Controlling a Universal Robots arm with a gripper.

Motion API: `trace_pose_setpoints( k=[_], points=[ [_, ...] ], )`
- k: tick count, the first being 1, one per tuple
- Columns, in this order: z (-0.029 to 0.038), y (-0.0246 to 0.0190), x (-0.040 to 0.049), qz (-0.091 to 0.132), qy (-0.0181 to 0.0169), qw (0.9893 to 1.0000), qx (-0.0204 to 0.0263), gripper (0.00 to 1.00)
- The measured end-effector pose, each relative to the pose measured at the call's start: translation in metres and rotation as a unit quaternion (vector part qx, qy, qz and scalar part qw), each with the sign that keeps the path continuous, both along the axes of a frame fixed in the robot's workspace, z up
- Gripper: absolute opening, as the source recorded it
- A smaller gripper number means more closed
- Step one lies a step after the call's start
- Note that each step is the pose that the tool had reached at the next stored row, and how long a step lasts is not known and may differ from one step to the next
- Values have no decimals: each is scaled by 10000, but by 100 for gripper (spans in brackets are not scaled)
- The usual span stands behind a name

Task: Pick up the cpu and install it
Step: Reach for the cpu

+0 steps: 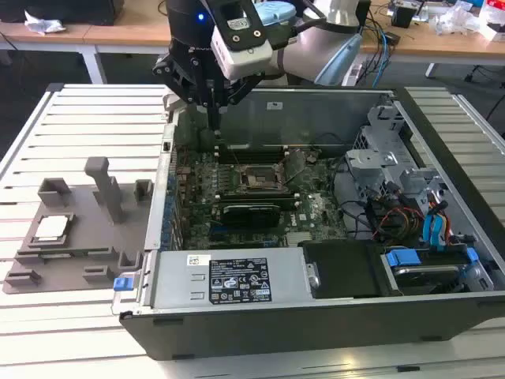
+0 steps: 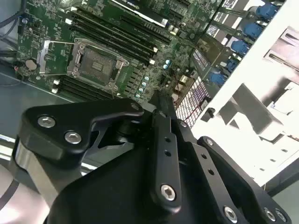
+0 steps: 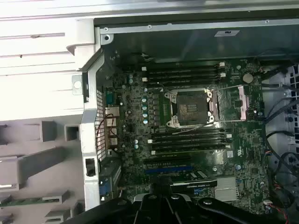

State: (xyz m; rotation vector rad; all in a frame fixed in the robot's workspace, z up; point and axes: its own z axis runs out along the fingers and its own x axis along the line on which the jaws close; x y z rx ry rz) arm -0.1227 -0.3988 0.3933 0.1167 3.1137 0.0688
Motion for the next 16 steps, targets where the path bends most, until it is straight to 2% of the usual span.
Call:
trace_pose_setpoints(
  k=[1, 3, 5, 7, 9, 10, 11, 13, 14, 16],
  points=[
    [0, -1, -22, 0, 0, 10000, 0, 11],
    [0, 0, -177, 1, 0, 10000, 0, 11],
    [0, 0, -243, 0, 0, 10000, 1, 11],
    [0, 0, -372, 0, 0, 10000, 0, 11],
    [0, 0, -521, 1, 0, 10000, 0, 11],
    [0, 0, -641, 1, 0, 10000, 0, 11],
    [0, 0, -715, 0, 0, 10000, 0, 11],
    [0, 0, -773, 0, 0, 10000, 0, 11],
    [-1, 0, -852, 1, 0, 10000, 0, 11],
    [-1, 0, -901, 0, 0, 10000, 0, 11]
  ],
)
